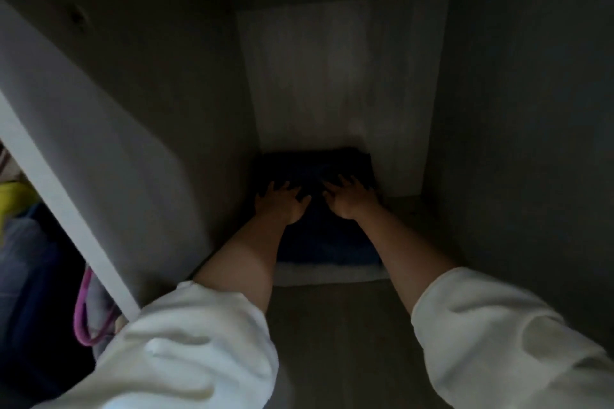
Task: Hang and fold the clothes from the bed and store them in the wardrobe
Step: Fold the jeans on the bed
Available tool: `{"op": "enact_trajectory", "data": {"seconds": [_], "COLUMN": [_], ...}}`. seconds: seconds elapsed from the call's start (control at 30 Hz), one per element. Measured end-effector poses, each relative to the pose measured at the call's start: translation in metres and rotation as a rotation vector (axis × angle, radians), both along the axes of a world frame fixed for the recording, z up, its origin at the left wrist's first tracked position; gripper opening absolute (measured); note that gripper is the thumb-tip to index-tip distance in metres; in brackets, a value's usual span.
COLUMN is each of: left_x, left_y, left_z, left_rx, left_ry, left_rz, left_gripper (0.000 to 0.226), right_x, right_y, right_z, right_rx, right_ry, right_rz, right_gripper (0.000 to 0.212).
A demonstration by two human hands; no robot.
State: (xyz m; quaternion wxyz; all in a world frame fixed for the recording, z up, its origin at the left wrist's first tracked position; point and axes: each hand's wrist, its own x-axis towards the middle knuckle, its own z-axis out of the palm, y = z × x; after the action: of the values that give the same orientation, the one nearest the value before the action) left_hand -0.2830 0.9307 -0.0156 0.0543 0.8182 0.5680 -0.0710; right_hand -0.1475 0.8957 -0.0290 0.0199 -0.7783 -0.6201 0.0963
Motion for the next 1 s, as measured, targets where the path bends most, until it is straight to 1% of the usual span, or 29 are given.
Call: {"op": "enact_trajectory", "data": {"seconds": [0.07, 0.2, 0.33, 0.4, 0.47, 0.53, 0.6, 0.7, 0.8, 0.9, 1.0], "left_x": [0.003, 0.004, 0.004, 0.001, -0.003, -0.008, -0.013, -0.019, -0.029, -0.043, -0.053], "left_y": [0.002, -0.002, -0.022, -0.037, -0.054, -0.071, -0.089, -0.119, -0.150, -0.187, -0.231], "left_z": [-0.001, 0.002, 0.005, 0.006, 0.007, 0.007, 0.007, 0.007, 0.011, 0.005, -0.002], "left_rx": [-0.014, 0.000, 0.170, 0.245, 0.306, 0.364, 0.378, 0.383, 0.383, 0.375, 0.341], "left_ry": [0.032, 0.056, 0.037, 0.022, -0.002, -0.037, -0.065, -0.049, -0.034, -0.035, -0.019], "left_rz": [0.001, 0.012, 0.040, 0.050, 0.023, -0.015, -0.056, -0.133, -0.169, -0.270, -0.375], "left_gripper": [0.057, 0.055, 0.049, 0.040, 0.033, 0.030, 0.031, 0.035, 0.036, 0.034, 0.030], "right_x": [-0.001, -0.001, 0.003, 0.001, -0.004, -0.012, -0.019, -0.026, -0.034, -0.048, -0.063], "right_y": [0.002, -0.004, -0.025, -0.038, -0.053, -0.069, -0.090, -0.129, -0.169, -0.223, -0.286], "right_z": [0.000, -0.003, -0.002, -0.003, -0.006, -0.011, -0.013, -0.015, -0.011, -0.004, 0.005], "right_rx": [-0.024, 0.036, 0.134, 0.162, 0.208, 0.254, 0.289, 0.329, 0.362, 0.385, 0.349], "right_ry": [-0.013, 0.003, 0.051, 0.059, 0.049, 0.043, 0.045, 0.028, 0.007, -0.009, -0.008], "right_rz": [-0.003, 0.016, 0.059, 0.056, 0.048, 0.052, 0.044, -0.008, -0.082, -0.142, -0.210], "right_gripper": [0.052, 0.051, 0.050, 0.051, 0.051, 0.050, 0.050, 0.048, 0.049, 0.051, 0.054]}}
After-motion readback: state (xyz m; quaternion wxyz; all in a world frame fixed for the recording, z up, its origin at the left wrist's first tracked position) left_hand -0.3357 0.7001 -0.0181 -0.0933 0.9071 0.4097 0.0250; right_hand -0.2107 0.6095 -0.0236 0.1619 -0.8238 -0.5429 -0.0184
